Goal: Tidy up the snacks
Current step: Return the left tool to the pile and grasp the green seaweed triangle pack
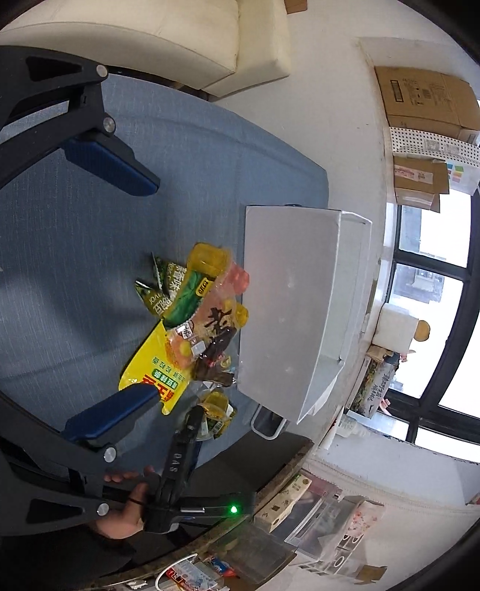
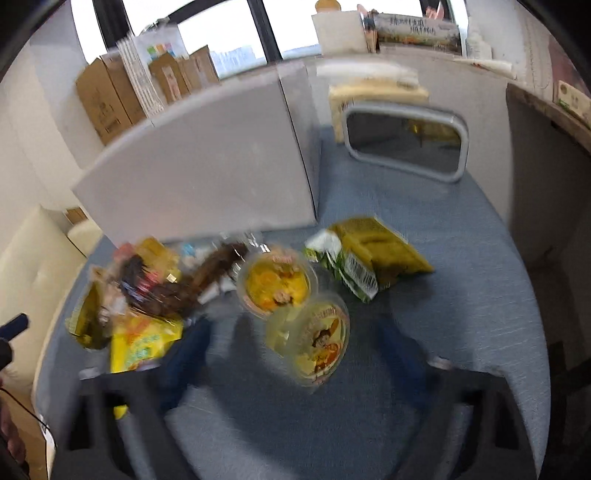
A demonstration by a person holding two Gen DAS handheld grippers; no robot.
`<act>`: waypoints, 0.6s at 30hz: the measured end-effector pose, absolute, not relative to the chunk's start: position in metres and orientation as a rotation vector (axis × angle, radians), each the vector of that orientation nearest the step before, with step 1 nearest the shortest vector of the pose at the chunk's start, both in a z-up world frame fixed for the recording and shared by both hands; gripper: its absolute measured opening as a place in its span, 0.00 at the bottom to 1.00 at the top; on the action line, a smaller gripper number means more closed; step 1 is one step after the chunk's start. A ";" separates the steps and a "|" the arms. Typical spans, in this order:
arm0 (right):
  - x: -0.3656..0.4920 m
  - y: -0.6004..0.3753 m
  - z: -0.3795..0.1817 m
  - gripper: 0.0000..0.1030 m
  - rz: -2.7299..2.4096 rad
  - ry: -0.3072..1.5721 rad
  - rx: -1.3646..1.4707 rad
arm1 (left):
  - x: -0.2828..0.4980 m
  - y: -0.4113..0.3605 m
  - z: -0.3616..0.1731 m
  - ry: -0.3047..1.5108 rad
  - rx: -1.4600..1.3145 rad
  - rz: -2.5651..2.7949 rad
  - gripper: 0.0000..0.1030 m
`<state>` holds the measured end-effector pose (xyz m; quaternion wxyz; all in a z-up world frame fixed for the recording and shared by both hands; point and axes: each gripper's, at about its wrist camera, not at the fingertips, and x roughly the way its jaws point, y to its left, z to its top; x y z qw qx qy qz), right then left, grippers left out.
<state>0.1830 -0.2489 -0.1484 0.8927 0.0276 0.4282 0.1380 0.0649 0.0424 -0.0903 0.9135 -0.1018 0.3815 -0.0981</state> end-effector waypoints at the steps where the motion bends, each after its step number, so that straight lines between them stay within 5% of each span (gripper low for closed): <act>1: 0.184 -0.248 -0.147 0.53 0.288 0.883 0.052 | 0.066 0.043 -0.092 0.787 -0.210 -0.199 1.00; 2: 0.187 -0.247 -0.149 0.46 0.293 0.904 0.047 | 0.067 0.044 -0.094 0.790 -0.212 -0.199 1.00; 18: 0.131 -0.259 -0.136 0.46 0.349 0.861 0.077 | 0.117 0.030 -0.132 0.883 -0.108 -0.260 1.00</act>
